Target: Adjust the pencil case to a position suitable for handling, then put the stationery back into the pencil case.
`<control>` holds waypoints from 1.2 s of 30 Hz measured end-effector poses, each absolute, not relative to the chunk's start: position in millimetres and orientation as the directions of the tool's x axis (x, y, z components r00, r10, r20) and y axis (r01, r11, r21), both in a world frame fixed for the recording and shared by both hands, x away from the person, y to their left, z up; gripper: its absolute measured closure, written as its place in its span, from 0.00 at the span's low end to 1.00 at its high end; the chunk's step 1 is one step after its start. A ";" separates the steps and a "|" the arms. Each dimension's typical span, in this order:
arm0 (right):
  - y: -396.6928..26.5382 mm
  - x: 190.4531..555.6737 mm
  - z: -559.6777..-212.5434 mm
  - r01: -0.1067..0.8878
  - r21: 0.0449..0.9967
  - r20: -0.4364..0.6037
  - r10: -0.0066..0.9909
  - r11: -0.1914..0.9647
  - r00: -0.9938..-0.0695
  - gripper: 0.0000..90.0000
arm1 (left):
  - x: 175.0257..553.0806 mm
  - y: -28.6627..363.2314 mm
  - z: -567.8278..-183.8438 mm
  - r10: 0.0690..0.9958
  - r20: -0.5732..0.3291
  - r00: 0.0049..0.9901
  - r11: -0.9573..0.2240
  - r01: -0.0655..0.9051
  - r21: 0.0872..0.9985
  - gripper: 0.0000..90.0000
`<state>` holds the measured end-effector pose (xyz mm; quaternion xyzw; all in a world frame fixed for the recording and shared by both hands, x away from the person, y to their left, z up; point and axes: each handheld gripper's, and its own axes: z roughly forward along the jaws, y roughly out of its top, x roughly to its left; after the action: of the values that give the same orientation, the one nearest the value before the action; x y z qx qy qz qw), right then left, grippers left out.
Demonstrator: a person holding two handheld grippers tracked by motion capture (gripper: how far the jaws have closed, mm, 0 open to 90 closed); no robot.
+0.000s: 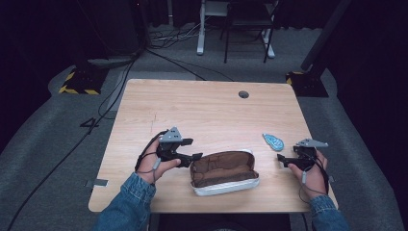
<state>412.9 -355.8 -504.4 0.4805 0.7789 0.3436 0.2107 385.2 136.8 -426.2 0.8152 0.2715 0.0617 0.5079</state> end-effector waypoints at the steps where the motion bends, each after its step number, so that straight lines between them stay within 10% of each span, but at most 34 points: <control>1: -355.8 412.9 -504.4 0.604 0.738 0.002 0.893 0.302 -0.449 0.16 | 385.0 139.4 -423.9 0.511 -0.176 0.842 -0.321 0.377 0.869 0.33; 36: -356.9 414.8 -490.3 0.630 0.694 0.010 0.871 0.348 -0.492 0.18 | 402.2 224.5 -455.8 0.830 -0.045 0.556 -0.330 0.555 0.763 0.20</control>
<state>414.8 -356.9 -490.3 0.4691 0.7999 0.3255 0.1847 402.2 224.5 -455.8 0.7954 0.4353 0.1803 0.3813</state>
